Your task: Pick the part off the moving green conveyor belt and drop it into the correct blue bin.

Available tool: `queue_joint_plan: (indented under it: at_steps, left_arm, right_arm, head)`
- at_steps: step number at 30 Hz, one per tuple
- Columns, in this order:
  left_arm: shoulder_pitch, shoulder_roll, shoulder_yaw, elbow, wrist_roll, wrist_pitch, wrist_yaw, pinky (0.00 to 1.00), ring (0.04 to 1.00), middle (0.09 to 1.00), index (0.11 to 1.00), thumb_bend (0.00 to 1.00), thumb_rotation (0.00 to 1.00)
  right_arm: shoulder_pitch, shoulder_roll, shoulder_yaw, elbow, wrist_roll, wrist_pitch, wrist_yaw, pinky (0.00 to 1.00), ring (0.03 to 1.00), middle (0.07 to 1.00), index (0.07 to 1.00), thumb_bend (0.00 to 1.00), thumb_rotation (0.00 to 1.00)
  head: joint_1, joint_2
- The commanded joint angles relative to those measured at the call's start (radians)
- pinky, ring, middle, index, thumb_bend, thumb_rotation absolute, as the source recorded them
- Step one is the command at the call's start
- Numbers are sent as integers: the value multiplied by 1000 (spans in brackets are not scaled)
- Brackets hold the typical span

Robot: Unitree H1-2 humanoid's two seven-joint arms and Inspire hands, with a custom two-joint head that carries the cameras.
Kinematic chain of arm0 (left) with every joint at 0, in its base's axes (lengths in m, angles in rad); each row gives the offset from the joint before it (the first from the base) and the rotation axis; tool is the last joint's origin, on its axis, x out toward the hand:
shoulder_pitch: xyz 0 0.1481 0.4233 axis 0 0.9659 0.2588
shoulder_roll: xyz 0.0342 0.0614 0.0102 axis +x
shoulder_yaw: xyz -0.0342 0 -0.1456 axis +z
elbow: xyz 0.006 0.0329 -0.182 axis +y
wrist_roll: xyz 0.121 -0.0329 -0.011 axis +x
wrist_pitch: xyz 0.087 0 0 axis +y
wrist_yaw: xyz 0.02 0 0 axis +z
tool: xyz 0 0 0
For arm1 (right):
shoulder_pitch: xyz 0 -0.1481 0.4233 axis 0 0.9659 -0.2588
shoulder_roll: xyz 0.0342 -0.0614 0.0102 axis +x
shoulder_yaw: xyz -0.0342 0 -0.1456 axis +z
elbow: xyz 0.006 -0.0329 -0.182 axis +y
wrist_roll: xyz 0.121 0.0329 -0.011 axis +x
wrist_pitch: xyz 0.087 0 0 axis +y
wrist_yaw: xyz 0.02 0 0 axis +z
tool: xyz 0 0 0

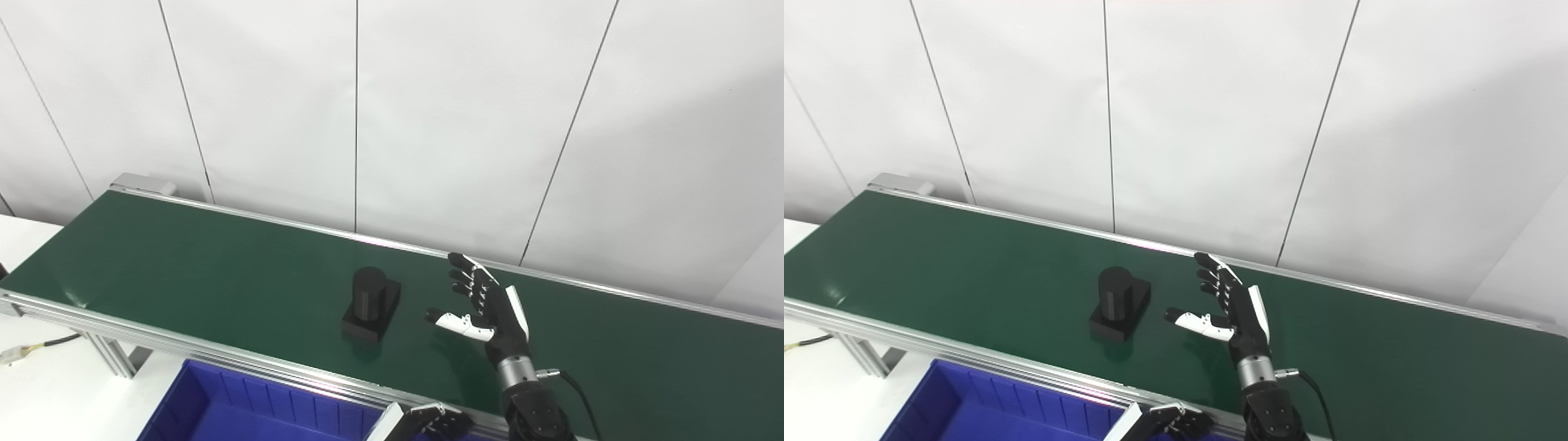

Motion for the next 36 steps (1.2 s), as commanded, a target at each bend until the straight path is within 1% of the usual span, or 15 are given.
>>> queue_joint_plan:
  at_steps: [1, 4, 8, 11, 14, 19, 25, 31, 36]
  left_arm:
    - [-18, 0, 0, -36, 2, -41, 19, 572, 641, 676, 691, 700, 0]
    - [-17, -1, 2, -37, 4, -41, 17, 567, 636, 674, 691, 701, 0]
    - [-15, 0, 3, -42, 4, -41, 11, 567, 635, 675, 695, 698, 0]
    - [-15, 3, -3, -45, 12, -41, 24, 562, 630, 672, 693, 706, 0]
    - [-12, 2, 0, -51, 16, -41, 23, 559, 627, 669, 690, 709, 0]
    - [-10, 3, -1, -55, 2, -41, 15, 571, 638, 676, 690, 705, 0]
    - [-9, 4, 1, -59, -14, -41, 1, 579, 645, 679, 691, 699, 0]
    - [-8, 6, 2, -59, -11, -41, 1, 578, 645, 680, 690, 699, 0]
    - [-7, 8, 5, -60, -18, -41, -7, 575, 639, 677, 691, 699, 0]
  right_arm:
    - [-47, 9, 11, -24, -4, -19, -1, 851, 862, 877, 820, 991, 282]
    - [-48, 10, 21, -19, -11, -19, -7, 856, 860, 879, 820, 1000, 310]
    - [-48, 12, 35, -17, -16, -19, -5, 857, 857, 882, 820, 1000, 324]
    - [-49, 11, 49, -13, -31, -19, -12, 848, 852, 885, 821, 1000, 332]
    - [-50, 9, 64, -10, -47, -19, -28, 818, 843, 879, 820, 993, 317]
    - [-51, -1, 85, 0, -66, -19, -51, 812, 835, 876, 817, 994, 316]
    - [-53, -22, 111, 12, -100, -19, -98, 795, 828, 870, 812, 974, 295]
    - [-62, -31, 114, 27, -102, -19, -121, 811, 844, 866, 812, 953, 248]
    - [-67, -39, 115, 32, -104, -19, -136, 778, 833, 854, 810, 942, 265]
  head:
    - [1, 1]
    - [1, 1]
    - [-5, 6]
    - [-7, 11]
    - [-8, 12]
    - [-9, 15]
    - [-12, 17]
    - [-18, 17]
    - [-23, 16]
